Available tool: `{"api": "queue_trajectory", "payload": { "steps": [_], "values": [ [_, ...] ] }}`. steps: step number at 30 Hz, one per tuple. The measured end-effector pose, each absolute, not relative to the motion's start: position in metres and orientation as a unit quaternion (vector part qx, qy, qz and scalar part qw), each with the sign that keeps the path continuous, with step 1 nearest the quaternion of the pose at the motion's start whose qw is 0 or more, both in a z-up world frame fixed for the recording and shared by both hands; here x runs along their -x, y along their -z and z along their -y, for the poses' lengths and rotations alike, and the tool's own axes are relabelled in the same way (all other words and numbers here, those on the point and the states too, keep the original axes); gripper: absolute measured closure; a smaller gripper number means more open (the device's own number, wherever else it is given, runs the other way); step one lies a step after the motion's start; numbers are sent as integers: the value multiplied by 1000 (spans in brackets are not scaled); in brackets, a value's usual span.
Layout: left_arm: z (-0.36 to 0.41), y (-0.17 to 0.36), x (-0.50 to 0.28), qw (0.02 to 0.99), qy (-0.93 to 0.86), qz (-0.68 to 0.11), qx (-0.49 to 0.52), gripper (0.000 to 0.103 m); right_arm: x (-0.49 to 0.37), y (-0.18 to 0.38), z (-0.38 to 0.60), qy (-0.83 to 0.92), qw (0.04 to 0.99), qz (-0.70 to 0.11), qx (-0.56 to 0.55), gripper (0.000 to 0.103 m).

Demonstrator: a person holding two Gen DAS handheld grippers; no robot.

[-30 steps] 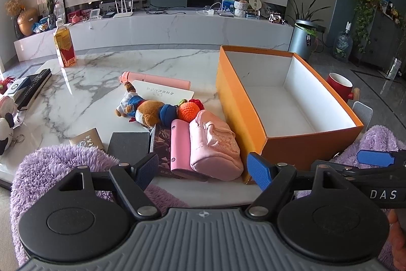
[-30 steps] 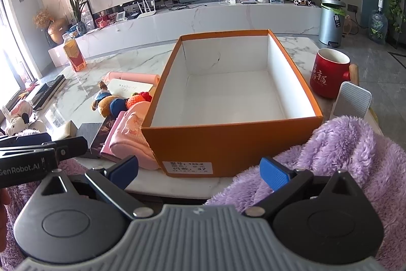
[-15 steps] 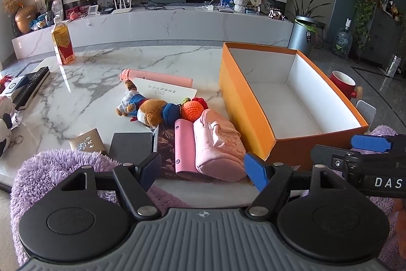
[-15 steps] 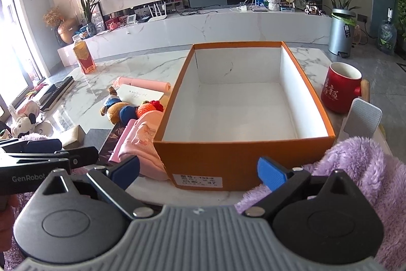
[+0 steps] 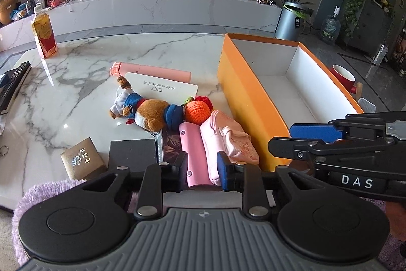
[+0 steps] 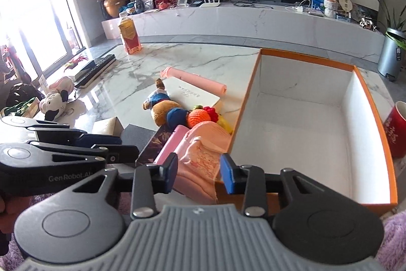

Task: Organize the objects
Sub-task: 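Grasp and lift the pink bag with the right gripper while the left gripper approaches the pink wallet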

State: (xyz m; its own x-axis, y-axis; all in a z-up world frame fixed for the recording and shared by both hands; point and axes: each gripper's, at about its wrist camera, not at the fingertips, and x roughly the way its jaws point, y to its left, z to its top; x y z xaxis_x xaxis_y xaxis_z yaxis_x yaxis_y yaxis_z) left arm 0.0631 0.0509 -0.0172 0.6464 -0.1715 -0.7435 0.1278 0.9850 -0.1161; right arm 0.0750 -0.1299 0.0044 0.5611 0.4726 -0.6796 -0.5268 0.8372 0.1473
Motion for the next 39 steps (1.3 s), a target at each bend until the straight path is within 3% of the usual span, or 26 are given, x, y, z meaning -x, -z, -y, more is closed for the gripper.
{"api": "queue_trajectory", "payload": {
  "steps": [4, 6, 17, 22, 28, 39],
  "values": [
    [-62, 23, -78, 899, 88, -427, 32, 83, -90, 1, 102, -289, 873, -391, 44, 66],
    [-71, 27, -86, 893, 94, -439, 42, 89, -98, 7, 87, -283, 869, -403, 50, 66],
    [-103, 48, -116, 874, 117, -466, 74, 88, -129, 44, 44, -230, 848, -469, 90, 65],
    [-103, 51, -123, 868, 140, -470, 82, 88, -134, 48, 47, -218, 847, -476, 91, 80],
    [-104, 55, -128, 865, 142, -472, 89, 79, -129, 19, 65, -228, 862, -448, 69, 85],
    [-67, 63, -135, 852, 140, -501, 62, 47, -120, -66, 119, -261, 895, -359, -37, 86]
  ]
}}
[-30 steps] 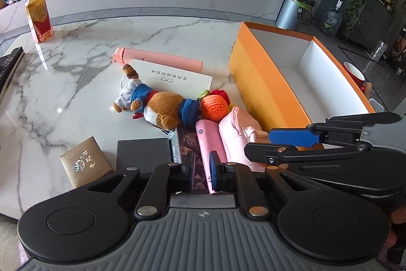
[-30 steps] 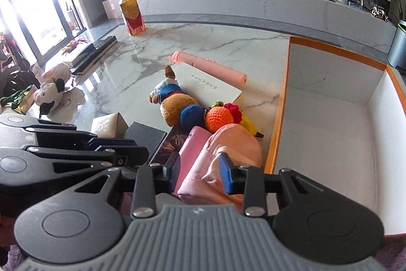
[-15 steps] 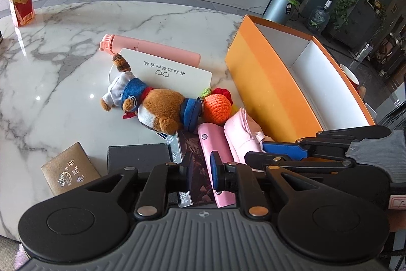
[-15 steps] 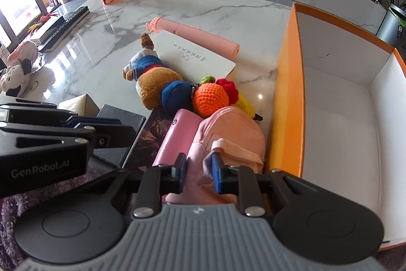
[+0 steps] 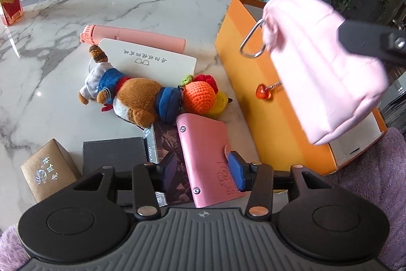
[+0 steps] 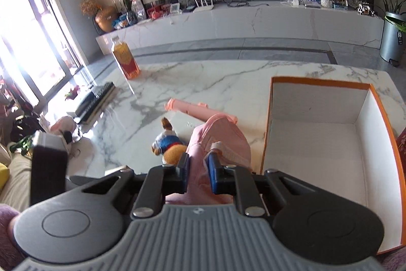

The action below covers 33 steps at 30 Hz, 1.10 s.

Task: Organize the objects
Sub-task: 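Grasp and lift the pink bag with the right gripper while the left gripper approaches the pink wallet, then lower the pink bag into the orange box with the right gripper while the left gripper grasps the pink wallet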

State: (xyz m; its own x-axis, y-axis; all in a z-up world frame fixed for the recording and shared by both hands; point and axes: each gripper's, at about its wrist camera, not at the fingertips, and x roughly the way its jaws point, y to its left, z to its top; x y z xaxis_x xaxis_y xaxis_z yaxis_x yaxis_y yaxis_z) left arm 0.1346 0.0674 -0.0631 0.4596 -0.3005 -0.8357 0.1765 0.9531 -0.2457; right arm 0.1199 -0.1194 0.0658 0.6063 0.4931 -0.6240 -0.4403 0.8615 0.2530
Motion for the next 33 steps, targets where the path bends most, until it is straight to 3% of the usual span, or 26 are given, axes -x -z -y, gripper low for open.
{"api": "queue_trajectory", "payload": {
  "steps": [5, 10, 11, 12, 14, 16, 17, 23, 25, 27, 29, 33],
  "values": [
    [-51, 71, -143, 852, 114, -509, 31, 40, -119, -84, 151, -223, 916, -329, -45, 86],
    [-36, 82, -148, 844, 103, -527, 1, 42, -127, -71, 187, -170, 924, -338, -60, 86],
    [-31, 82, -148, 843, 100, -529, -7, 49, -128, -68, 192, -163, 923, -342, -63, 86],
    [-28, 83, -148, 842, 94, -531, -17, 63, -130, -64, 199, -153, 923, -347, -65, 86],
    [-24, 84, -149, 840, 91, -534, -20, 67, -131, -57, 208, -141, 923, -352, -67, 86],
    [-20, 81, -148, 844, 84, -529, -31, 80, -132, -51, 216, -136, 922, -355, -69, 86],
    [-17, 79, -147, 847, 81, -523, -40, 101, -132, -48, 220, -135, 922, -357, -71, 86],
    [-4, 68, -147, 845, 95, -524, -36, 102, -143, -24, 244, -152, 896, -397, -132, 86],
    [-2, 71, -149, 841, 85, -533, -33, 98, -149, -12, 248, -166, 879, -417, -161, 86],
    [-1, 76, -151, 834, 81, -545, -31, 70, -157, -1, 249, -184, 862, -432, -188, 86],
    [0, 81, -150, 829, 75, -553, -32, 52, -162, 8, 249, -195, 850, -444, -204, 86],
    [0, 90, -151, 827, 66, -558, -22, 42, -167, 20, 249, -200, 841, -454, -218, 86]
  ]
}}
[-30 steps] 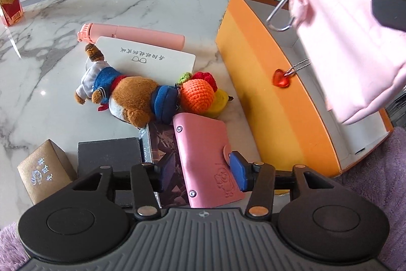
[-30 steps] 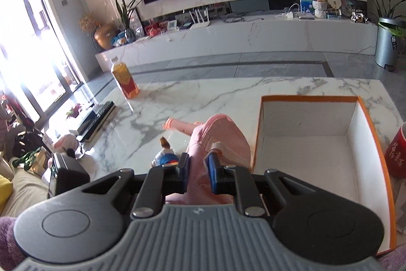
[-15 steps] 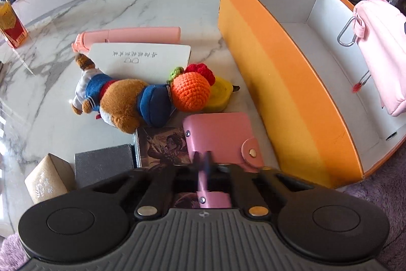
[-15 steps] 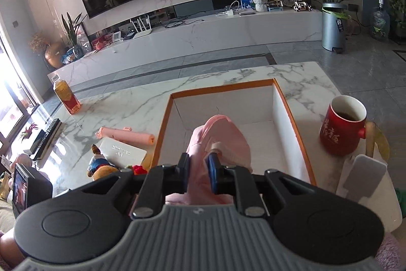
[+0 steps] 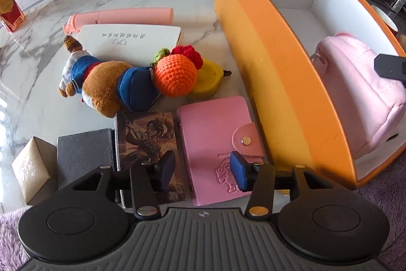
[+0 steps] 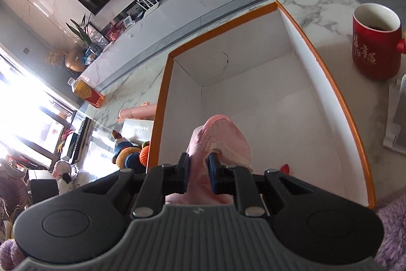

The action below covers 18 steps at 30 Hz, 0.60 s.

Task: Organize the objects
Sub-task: 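Lower the pink bag into the orange box with the right gripper while the left gripper grasps the pink wallet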

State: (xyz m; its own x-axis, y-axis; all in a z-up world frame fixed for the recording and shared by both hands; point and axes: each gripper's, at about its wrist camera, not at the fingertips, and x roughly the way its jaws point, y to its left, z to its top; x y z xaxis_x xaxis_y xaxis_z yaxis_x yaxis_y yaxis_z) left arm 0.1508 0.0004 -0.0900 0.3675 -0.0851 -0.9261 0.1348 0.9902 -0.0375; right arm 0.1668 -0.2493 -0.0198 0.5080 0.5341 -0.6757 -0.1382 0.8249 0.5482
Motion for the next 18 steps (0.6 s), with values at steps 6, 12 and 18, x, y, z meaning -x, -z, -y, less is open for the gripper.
{"api": "queue_trajectory", "payload": {
  "steps": [6, 12, 18],
  "values": [
    [1, 95, -162, 822, 75, -565, 10, 32, -170, 32, 255, -205, 832, -464, -224, 86],
    [-6, 110, -172, 802, 71, -590, 52, 16, -173, 37, 262, -200, 832, -467, -224, 86],
    [0, 116, -176, 810, 68, -581, 40, 9, -174, 43, 262, -203, 826, -475, -226, 86]
  ]
}}
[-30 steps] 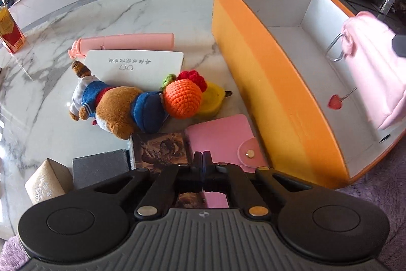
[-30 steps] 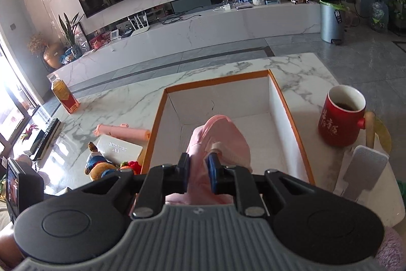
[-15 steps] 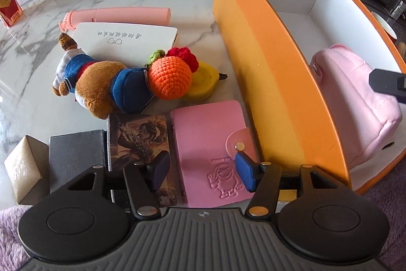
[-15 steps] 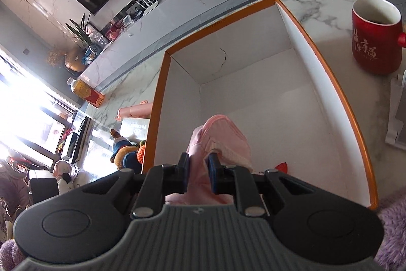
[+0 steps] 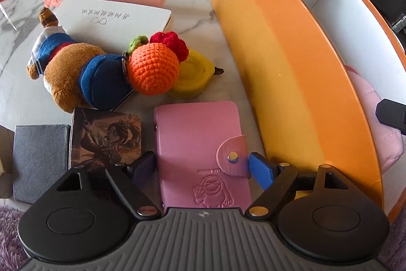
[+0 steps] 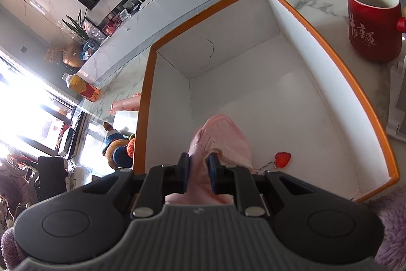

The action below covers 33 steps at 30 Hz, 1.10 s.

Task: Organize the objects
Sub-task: 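Lower the pink bag into the orange box with the right gripper while the left gripper grasps the pink wallet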

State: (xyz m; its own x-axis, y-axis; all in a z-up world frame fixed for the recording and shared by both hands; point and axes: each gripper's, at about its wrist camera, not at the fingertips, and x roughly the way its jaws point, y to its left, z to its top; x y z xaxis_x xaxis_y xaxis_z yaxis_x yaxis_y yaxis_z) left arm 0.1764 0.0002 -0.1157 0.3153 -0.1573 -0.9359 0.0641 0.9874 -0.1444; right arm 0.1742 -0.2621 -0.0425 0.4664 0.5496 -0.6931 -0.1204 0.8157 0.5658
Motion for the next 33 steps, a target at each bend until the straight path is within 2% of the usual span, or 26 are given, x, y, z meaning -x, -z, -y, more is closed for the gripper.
{"api": "queue_trajectory", "payload": {
  "steps": [4, 6, 7, 8, 9, 12, 20, 24, 29, 33],
  "values": [
    [-4, 112, -176, 813, 63, -577, 48, 14, -176, 47, 265, -207, 817, -480, -243, 86],
    [-8, 104, -173, 823, 61, -562, 53, 27, -177, 47, 265, -215, 812, -481, -251, 86],
    [-10, 101, -173, 822, 61, -564, 54, 28, -177, 48, 265, -223, 808, -482, -256, 86],
    [-12, 98, -172, 827, 58, -557, 50, 50, -177, 49, 264, -231, 804, -483, -260, 86],
    [-15, 94, -172, 831, 61, -551, 50, 61, -178, 50, 262, -242, 798, -485, -263, 86],
    [-25, 85, -171, 832, 77, -545, 78, 75, -179, 53, 256, -274, 781, -488, -277, 86],
    [-12, 67, -162, 835, 112, -527, 111, 86, -181, 54, 245, -268, 791, -501, -229, 86],
    [-1, 69, -163, 840, 110, -521, 103, 83, -182, 56, 241, -266, 792, -509, -208, 85],
    [-3, 70, -165, 831, 136, -518, 154, 83, -184, 59, 239, -266, 788, -519, -200, 84],
    [9, 79, -171, 824, 126, -537, 131, 77, -189, 64, 234, -265, 778, -532, -203, 83]
  ]
}}
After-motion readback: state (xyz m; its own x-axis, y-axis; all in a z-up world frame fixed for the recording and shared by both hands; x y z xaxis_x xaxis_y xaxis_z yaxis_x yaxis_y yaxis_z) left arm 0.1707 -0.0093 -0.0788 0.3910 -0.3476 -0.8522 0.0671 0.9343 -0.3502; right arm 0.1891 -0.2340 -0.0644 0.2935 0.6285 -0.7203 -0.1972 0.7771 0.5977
